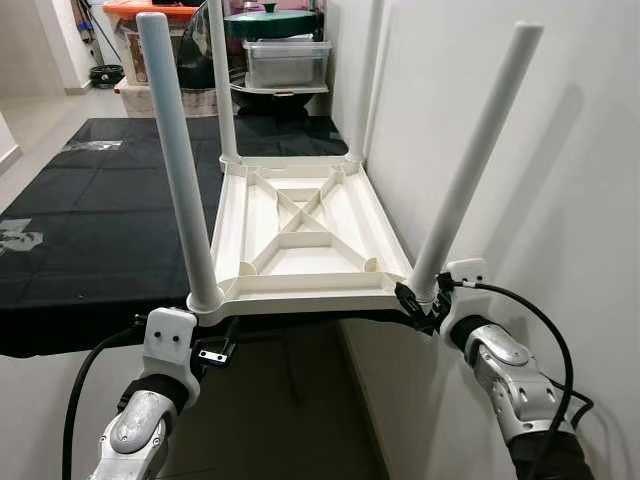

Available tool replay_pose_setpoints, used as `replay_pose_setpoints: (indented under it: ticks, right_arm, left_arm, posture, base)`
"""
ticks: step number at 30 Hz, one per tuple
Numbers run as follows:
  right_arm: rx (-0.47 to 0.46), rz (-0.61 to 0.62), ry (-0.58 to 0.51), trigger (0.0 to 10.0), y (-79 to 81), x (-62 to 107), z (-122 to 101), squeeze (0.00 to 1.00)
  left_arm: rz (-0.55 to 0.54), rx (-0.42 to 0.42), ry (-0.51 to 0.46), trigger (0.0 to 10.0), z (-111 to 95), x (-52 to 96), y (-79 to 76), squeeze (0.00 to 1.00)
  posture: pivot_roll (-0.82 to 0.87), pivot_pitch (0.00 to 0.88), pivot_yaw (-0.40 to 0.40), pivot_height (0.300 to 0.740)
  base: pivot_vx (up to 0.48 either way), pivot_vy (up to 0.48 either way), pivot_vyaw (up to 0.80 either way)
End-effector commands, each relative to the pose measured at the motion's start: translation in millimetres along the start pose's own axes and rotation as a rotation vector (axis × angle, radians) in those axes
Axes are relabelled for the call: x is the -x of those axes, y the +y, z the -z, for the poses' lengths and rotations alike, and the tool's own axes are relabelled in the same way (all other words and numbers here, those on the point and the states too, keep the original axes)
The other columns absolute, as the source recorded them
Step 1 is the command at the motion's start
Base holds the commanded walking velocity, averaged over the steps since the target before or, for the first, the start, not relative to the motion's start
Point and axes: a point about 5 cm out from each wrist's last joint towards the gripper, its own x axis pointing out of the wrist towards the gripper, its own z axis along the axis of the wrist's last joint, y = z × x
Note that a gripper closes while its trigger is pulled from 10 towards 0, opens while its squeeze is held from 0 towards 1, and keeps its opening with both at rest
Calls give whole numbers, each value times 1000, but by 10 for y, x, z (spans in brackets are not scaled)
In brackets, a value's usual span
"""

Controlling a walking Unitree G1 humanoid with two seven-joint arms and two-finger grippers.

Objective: Building children table

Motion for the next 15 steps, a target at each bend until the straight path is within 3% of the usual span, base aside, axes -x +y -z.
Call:
replay_pose_setpoints:
  ticks: [1, 9, 15]
  right_arm:
    - [8, 30, -20, 10000, -22, -44, -44, 0]
    - [-9, 75, -57, 10000, -49, -137, -147, 0]
    - [-44, 49, -117, 10000, 75, -255, -300, 0]
  left_arm:
    - [-3, -7, 8, 10000, 23, 1, 27, 0]
    - [-10, -6, 7, 10000, 19, -1, 36, 0]
    - [-10, -3, 0, 10000, -1, -8, 43, 0]
  posture:
    - [0, 0, -54, 740]
    - [10, 0, -61, 740]
    - [23, 0, -67, 740]
  base:
    - [0, 0, 0]
    - [0, 0, 0]
    - [0, 0, 0]
